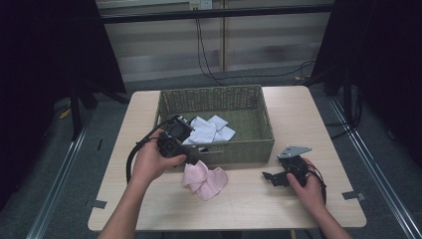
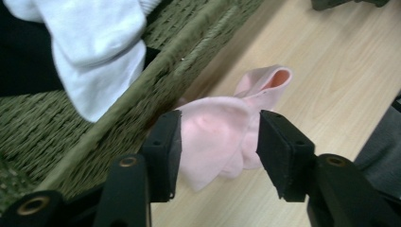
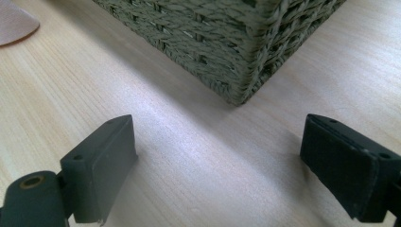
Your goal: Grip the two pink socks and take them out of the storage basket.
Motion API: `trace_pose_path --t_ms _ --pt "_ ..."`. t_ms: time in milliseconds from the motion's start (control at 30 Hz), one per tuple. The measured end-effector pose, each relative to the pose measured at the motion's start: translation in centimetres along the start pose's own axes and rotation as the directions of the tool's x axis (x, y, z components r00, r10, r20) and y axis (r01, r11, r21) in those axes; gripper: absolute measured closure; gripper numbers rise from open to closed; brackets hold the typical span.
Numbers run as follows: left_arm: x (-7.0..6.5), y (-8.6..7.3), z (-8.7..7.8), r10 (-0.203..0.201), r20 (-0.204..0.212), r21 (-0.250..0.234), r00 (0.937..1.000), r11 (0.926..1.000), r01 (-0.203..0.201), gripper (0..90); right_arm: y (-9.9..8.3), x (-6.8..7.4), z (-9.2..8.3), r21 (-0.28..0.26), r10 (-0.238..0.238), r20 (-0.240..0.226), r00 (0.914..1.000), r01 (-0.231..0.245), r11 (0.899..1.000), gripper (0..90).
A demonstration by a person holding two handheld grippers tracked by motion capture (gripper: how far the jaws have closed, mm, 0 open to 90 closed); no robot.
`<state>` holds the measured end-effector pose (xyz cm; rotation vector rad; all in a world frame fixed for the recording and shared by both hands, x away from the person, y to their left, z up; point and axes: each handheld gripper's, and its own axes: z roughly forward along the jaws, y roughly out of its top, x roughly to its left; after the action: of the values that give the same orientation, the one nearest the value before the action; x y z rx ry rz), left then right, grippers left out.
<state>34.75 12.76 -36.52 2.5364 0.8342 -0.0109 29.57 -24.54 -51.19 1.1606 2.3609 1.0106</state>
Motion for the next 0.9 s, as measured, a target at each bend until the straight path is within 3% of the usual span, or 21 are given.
trace_pose_path --t_ms 367,667,900 --pt "1.1 -3.9 0.6 -0.001 -0.030 -0.061 0.9995 0.9982 -0.001 42.8 0.0 0.1 0.0 0.004 0.010 0.000 0.9999 -0.010 1.000 10.6" --pt "1.5 -5.4 1.5 0.003 -0.034 -0.062 0.9994 0.9981 -0.005 37.5 0.0 0.1 0.0 0.004 0.011 -0.002 0.9999 -0.011 1.000 10.6" --pt "2.2 -7.0 2.6 -0.017 -0.039 -0.059 0.9991 0.9982 0.015 33.5 0.0 0.1 0.0 0.004 0.011 -0.001 0.9999 -0.011 1.000 10.6"
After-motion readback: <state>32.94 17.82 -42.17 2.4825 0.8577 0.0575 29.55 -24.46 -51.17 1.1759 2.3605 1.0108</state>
